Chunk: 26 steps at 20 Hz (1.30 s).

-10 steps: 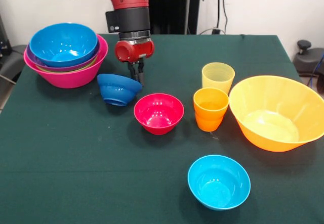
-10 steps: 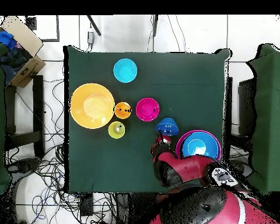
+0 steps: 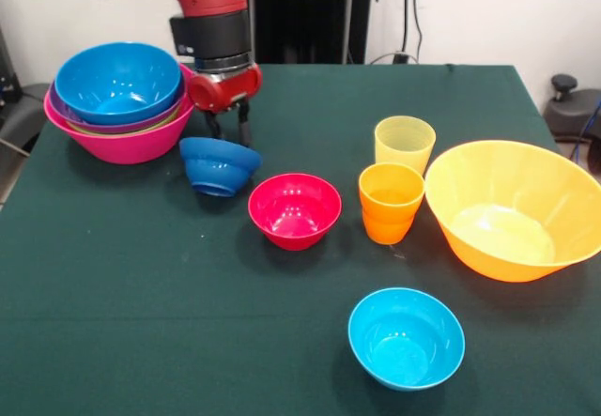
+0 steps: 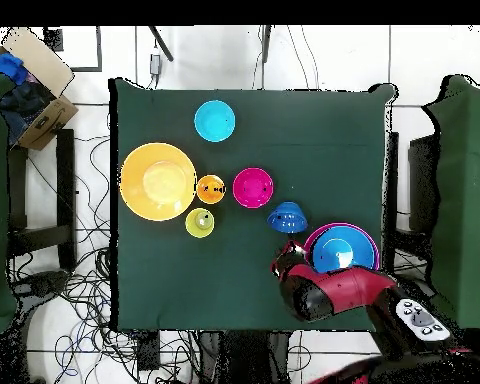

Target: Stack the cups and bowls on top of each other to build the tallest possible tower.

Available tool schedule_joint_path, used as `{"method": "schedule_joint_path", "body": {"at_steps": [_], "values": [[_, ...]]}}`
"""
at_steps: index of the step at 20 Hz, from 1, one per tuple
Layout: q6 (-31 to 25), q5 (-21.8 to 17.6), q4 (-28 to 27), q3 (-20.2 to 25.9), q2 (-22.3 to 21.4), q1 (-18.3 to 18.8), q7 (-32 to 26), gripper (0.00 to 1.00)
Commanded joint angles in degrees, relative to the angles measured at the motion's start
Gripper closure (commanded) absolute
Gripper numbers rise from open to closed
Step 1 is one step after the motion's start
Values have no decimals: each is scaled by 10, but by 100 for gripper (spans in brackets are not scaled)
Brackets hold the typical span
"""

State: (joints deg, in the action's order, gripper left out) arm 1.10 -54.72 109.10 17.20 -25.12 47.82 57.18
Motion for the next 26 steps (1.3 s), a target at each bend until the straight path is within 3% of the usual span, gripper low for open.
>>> {"method": "schedule_joint_path", "body": {"at_steps": [1,7,11,15,19,22,26], "values": [[-122,-77,26,117,-30,8,-123,0],[-118,-115,38,129,-58,1,-99,0],[-142,-108,60,164,-75,22,-111,0],[-136,-122,75,180,-65,47,-101,0],[-222,-22,116,251,-26,134,-125,0],[-229,-5,154,282,-2,175,-115,0],[-192,-39,186,289,-5,183,-80,0]]}}
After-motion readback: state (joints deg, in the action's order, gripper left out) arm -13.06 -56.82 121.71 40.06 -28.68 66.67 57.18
